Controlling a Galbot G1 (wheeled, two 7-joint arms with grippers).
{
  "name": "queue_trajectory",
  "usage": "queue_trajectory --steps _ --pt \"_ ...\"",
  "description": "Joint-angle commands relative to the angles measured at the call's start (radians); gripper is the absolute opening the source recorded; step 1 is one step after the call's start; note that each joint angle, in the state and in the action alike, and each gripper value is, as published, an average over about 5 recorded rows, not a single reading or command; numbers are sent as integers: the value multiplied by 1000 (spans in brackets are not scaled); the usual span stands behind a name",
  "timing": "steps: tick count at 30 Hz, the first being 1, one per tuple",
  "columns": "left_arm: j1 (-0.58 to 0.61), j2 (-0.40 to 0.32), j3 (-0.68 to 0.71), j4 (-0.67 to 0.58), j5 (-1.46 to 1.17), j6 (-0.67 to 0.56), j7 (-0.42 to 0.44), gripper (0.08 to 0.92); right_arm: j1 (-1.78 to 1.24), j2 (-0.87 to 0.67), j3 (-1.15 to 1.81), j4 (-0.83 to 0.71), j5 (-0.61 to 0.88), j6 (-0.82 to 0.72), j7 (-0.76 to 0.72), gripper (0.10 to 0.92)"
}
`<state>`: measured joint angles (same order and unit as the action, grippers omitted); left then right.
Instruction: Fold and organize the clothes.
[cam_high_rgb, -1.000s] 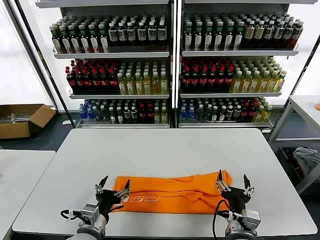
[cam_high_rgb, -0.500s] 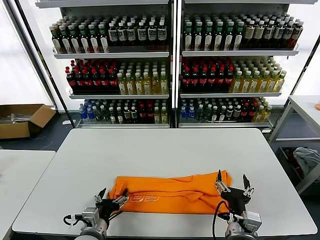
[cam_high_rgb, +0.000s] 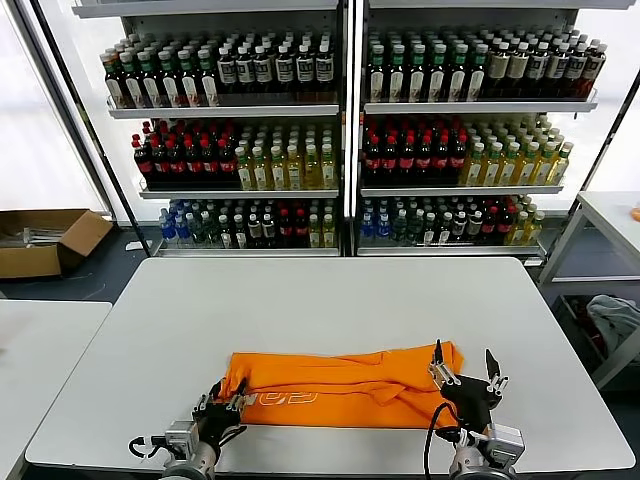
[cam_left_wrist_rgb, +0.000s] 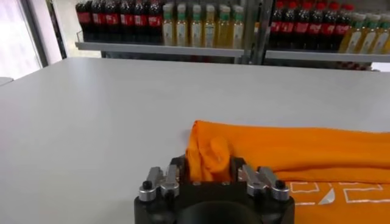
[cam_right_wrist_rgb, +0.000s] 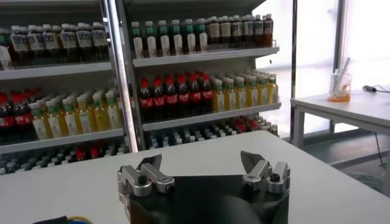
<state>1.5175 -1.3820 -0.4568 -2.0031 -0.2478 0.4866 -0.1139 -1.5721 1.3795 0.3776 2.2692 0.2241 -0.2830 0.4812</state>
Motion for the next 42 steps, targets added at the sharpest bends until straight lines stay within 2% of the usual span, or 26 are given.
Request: queue_trajectory --steps 1,8,12,19,23,27,37,42 --pt "0 0 -14 3 7 -12 0 391 3 1 -1 -1 1 -1 2 823" --pt "-10 53 -132 -46 3 -51 11 192 14 -10 11 -7 9 -6 6 823" --pt "-27 142 -294 -67 -25 -69 16 114 24 -14 13 -10 12 -9 7 823" --pt "-72 361 -567 -14 -142 -49 7 109 41 -12 10 -15 17 -17 7 823" --pt "-60 412 -600 -10 -145 -51 14 109 42 -9 8 -20 18 -17 8 823" --pt "-46 385 -544 -51 -108 -59 21 109 32 -3 7 -23 17 -13 11 823" --pt "-9 157 -160 -177 29 -78 51 109 5 10 23 -22 11 -7 17 823" --pt "-1 98 -10 -227 88 -65 57 109 -1 23 24 -24 9 -8 16 823"
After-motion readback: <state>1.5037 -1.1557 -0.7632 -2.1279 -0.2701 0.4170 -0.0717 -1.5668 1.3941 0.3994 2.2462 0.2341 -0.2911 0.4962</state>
